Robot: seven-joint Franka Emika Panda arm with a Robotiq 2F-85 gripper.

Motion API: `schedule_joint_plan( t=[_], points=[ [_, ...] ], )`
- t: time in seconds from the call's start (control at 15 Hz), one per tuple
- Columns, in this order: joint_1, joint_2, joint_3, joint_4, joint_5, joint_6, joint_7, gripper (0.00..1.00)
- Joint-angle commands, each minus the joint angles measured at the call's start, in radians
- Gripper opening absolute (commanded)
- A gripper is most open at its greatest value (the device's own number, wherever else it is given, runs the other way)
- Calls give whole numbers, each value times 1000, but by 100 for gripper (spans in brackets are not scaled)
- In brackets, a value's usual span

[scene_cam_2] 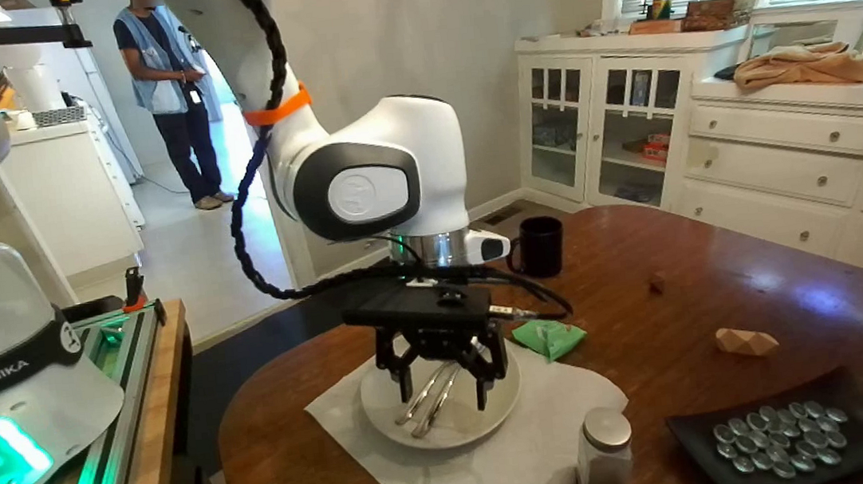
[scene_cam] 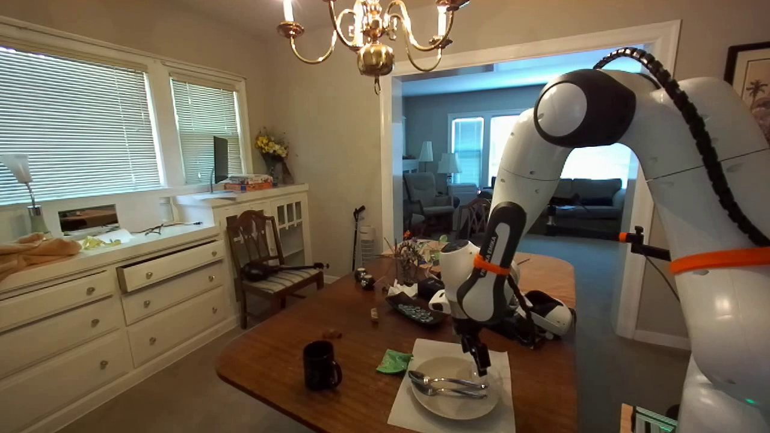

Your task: Put the spice table on the table and the fork inside the cup

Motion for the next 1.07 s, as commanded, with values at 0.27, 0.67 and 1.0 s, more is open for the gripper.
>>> schedule_joint_plan(
  t=[0.27, 0.67, 1.0],
  points=[
    [20, 96, -18, -16, -8, 209, 111, 98],
    [33, 120, -16, -15, -1, 295, 161, 59],
    [56, 120, -16, -10, -4, 300, 193, 24]
  ],
)
